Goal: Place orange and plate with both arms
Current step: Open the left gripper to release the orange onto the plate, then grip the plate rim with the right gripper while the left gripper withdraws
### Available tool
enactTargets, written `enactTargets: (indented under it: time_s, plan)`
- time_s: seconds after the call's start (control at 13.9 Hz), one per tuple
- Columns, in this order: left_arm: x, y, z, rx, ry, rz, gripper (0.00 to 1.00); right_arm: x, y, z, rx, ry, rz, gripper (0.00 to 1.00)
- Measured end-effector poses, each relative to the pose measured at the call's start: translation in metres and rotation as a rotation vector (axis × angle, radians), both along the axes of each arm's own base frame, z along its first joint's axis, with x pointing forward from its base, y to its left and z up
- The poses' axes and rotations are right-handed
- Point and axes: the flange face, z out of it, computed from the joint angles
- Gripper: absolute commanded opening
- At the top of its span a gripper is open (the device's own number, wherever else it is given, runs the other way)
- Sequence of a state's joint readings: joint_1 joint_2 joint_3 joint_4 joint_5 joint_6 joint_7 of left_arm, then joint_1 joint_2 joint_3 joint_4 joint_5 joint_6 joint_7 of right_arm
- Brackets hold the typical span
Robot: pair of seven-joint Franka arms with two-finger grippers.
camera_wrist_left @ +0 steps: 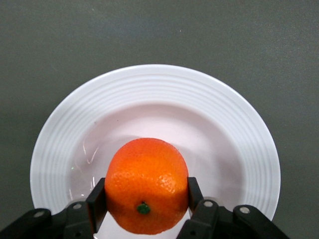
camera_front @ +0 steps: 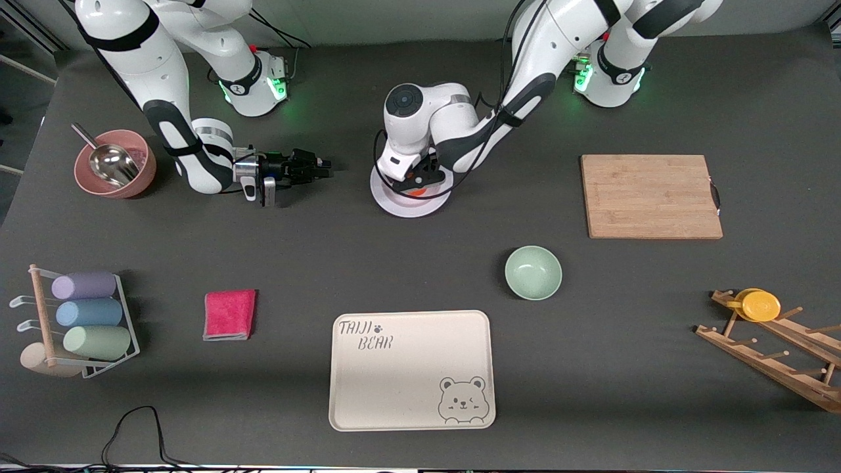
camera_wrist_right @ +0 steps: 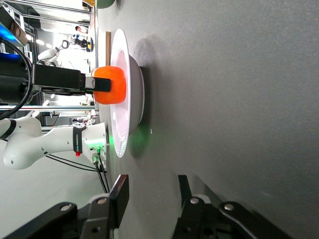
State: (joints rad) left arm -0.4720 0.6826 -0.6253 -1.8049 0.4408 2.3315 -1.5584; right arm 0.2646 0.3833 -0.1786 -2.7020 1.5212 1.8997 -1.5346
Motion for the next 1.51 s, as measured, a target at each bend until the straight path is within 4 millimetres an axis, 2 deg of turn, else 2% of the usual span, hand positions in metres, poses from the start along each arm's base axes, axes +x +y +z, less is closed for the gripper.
enactTargets:
  time_s: [0.5,0.65,0.86,1.0,1.08,1.22,1.36,1.51]
  plan:
    - [0.011,0.001,0.007,-0.007,-0.019,0.017,1.0,0.002,0.001,0.0,0.002,-0.001,-0.026,0.47]
    - [0.033,0.011,0.022,0.008,-0.042,0.022,1.0,0.004,0.006,-0.001,0.009,-0.005,-0.059,0.47]
    - [0.089,0.056,0.078,0.055,-0.063,0.008,1.0,0.005,0.021,-0.004,0.019,-0.005,-0.079,0.47]
    - [0.129,0.106,0.127,0.061,-0.022,-0.021,1.0,0.007,0.032,-0.004,0.024,-0.01,-0.098,0.47]
    - [0.152,0.141,0.153,0.063,-0.01,-0.036,1.0,0.008,0.039,-0.005,0.027,-0.013,-0.109,0.47]
    - [0.194,0.228,0.203,0.065,0.008,-0.067,1.0,0.011,0.057,-0.007,0.033,-0.02,-0.129,0.47]
    - [0.22,0.317,0.245,0.08,0.008,-0.075,1.0,0.013,0.078,-0.009,0.04,-0.029,-0.146,0.47]
    - [0.231,0.383,0.268,0.09,0.014,-0.095,1.0,0.014,0.1,-0.012,0.048,-0.036,-0.157,0.47]
